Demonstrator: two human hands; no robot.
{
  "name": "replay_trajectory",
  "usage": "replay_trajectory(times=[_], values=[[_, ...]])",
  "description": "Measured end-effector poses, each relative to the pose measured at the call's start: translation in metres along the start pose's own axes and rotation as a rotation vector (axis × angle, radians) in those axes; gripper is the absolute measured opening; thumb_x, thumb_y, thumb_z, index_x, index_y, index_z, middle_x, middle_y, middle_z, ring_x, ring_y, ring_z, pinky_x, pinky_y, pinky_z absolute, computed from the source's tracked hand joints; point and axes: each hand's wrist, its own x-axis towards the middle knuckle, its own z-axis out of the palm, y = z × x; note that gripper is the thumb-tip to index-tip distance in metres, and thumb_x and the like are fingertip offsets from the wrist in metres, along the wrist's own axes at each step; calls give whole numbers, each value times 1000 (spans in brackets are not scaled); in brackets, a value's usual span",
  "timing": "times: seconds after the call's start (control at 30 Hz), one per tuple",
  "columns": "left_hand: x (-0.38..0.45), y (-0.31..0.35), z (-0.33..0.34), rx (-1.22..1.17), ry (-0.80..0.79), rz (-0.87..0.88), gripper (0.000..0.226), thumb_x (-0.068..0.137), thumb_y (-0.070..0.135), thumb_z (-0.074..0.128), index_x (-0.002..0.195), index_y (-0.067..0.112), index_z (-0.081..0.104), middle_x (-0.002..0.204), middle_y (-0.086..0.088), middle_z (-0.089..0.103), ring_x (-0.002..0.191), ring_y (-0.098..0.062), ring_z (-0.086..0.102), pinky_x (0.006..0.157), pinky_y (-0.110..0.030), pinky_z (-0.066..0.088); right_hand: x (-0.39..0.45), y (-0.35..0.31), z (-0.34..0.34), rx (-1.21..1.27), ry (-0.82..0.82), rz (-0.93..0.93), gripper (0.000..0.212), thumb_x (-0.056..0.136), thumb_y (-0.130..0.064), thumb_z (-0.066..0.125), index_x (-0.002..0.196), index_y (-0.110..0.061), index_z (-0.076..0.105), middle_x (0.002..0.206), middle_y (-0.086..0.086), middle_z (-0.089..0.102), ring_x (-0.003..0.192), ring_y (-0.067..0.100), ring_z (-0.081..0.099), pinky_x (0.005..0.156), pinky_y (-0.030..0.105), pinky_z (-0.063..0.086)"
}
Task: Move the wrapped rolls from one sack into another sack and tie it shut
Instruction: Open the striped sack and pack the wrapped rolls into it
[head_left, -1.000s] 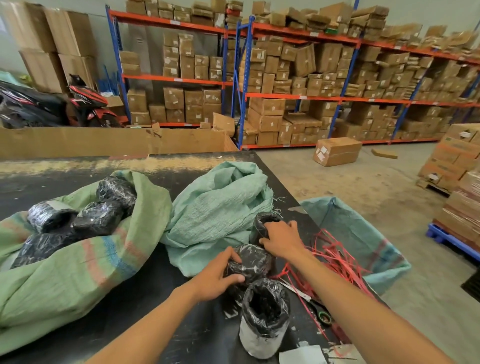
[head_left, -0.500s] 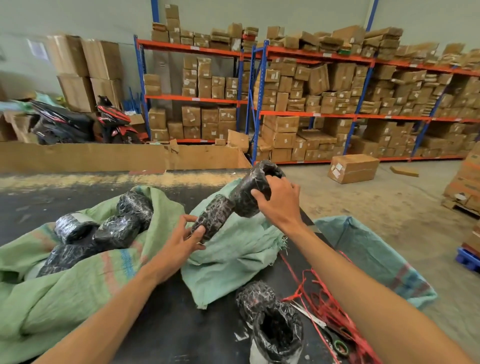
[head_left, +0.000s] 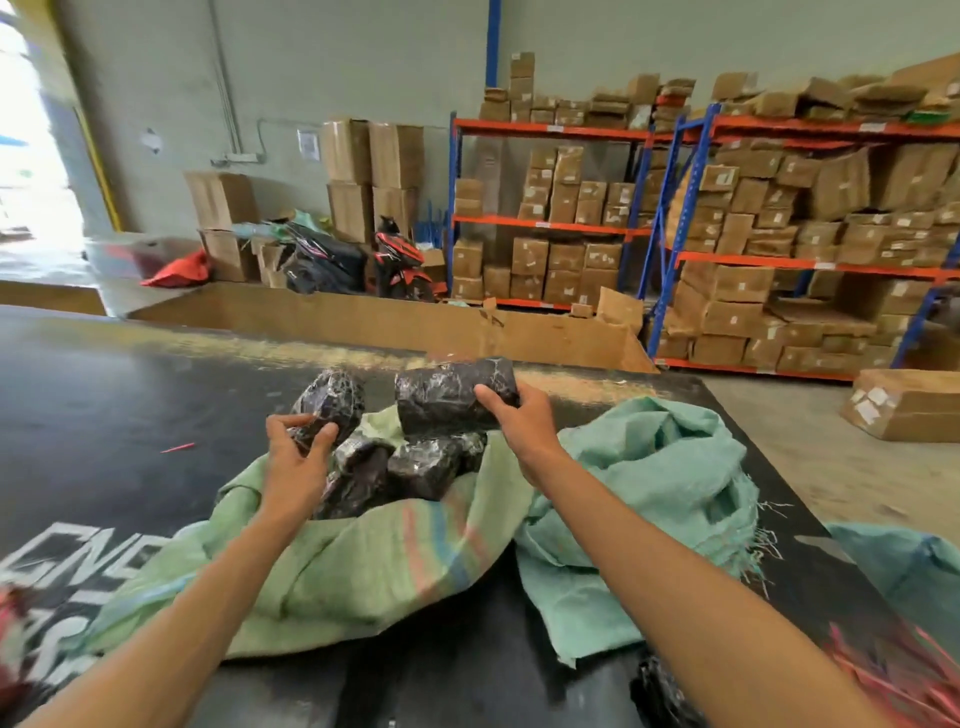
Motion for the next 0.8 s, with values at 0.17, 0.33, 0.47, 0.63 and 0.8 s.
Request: replay_trajectory(times=[0.17, 0.33, 0.47, 0.63, 0.8], values=[[25, -29, -32, 405, 97, -154, 30, 91, 45, 63, 108, 26, 47, 109, -12, 62, 115, -39, 51, 94, -55, 32, 21, 12, 68, 26, -82, 127, 28, 91, -38, 69, 103, -13, 69, 97, 2, 69, 94, 19, 63, 83, 34, 45], [27, -69, -44, 649, -126, -138, 32, 81, 31, 76, 100, 34, 51, 111, 0, 51, 113, -33, 47, 92, -59, 41, 32, 27, 97, -169, -197, 266, 68, 95, -47, 60, 148, -10, 39, 148, 4, 44, 136, 28, 43, 110, 41, 38], [27, -75, -48, 455, -102, -148, 24, 73, 56, 64, 84, 35, 58, 101, -4, 54, 97, -29, 52, 92, -44, 46, 38, 43, 99, -305, -185, 304, 83, 88, -60, 59, 152, -12, 37, 149, 5, 45, 137, 29, 43, 113, 45, 34], [48, -77, -46, 349, 28, -292, 22, 79, 49, 63, 79, 29, 54, 89, -14, 63, 88, -38, 62, 82, -44, 47, 45, 57, 88, -571, -119, 342, 83, 76, -84, 50, 113, -12, 68, 147, 6, 35, 141, 38, 24, 113, 55, 16], [58, -66, -45, 269, 5, -559, 73, 79, 32, 78, 137, 18, 37, 134, -20, 47, 125, -39, 46, 103, -42, 39, 44, 58, 77, -808, -25, 285, 78, 58, -97, 48, 98, -32, 63, 149, 9, 26, 141, 40, 20, 115, 54, 14]])
